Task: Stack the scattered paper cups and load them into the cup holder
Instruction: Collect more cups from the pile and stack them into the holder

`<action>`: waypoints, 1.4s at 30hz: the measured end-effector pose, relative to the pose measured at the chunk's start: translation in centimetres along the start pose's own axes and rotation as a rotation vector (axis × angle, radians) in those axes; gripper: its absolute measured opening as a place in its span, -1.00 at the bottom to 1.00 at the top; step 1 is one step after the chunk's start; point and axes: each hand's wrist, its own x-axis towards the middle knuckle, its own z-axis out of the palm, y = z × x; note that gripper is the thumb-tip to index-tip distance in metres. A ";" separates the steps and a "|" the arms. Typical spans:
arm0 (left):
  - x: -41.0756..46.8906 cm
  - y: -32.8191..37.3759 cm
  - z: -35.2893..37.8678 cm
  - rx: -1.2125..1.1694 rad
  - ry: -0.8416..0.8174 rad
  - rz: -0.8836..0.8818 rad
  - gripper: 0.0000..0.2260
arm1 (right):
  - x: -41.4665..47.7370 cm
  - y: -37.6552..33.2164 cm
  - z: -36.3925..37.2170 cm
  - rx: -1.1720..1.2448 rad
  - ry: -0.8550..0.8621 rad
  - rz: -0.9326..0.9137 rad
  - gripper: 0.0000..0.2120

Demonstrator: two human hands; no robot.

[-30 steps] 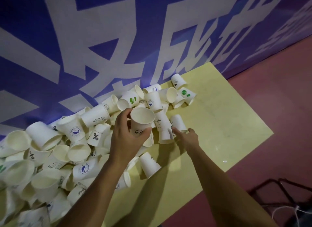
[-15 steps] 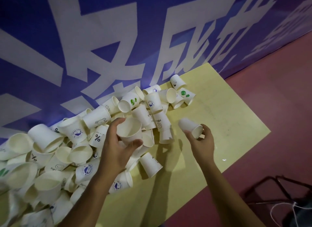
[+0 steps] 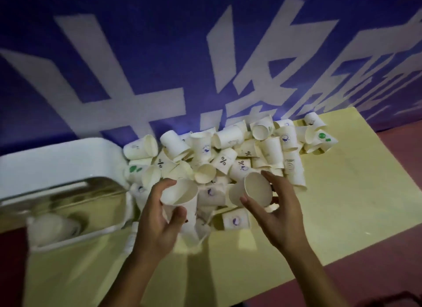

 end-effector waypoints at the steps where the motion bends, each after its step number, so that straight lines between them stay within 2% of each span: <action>1: -1.0 -0.6 -2.1 0.016 0.001 -0.001 -0.55 | -0.9 -1.1 1.5 0.007 -0.020 -0.028 -0.34; 6: -7.0 -4.1 -14.2 0.164 0.082 -0.008 -0.60 | -6.4 -6.9 12.0 0.047 -0.160 -0.177 -0.39; 12: -13.1 -7.5 -24.7 0.169 0.254 -0.069 -0.31 | -11.8 -12.1 22.8 0.107 -0.316 -0.224 -0.37; 15: -14.7 -8.8 -28.1 0.203 0.297 -0.084 -0.38 | -13.2 -14.3 26.9 0.121 -0.364 -0.232 -0.37; 20: -15.7 -10.2 -31.4 0.166 0.352 -0.151 -0.43 | -13.6 -16.4 33.1 0.116 -0.379 -0.278 -0.34; 27: -16.0 -11.3 -33.5 0.070 0.375 -0.150 -0.46 | -12.3 -17.7 39.5 0.010 -0.412 -0.375 -0.34; 35: -15.9 -12.9 -34.2 -0.027 0.473 -0.231 -0.36 | -11.2 -15.4 43.5 -0.144 -0.457 -0.425 -0.31; 42: -14.4 -14.0 -34.0 -0.023 0.451 -0.269 -0.34 | -11.1 -12.9 45.5 -0.244 -0.501 -0.416 -0.23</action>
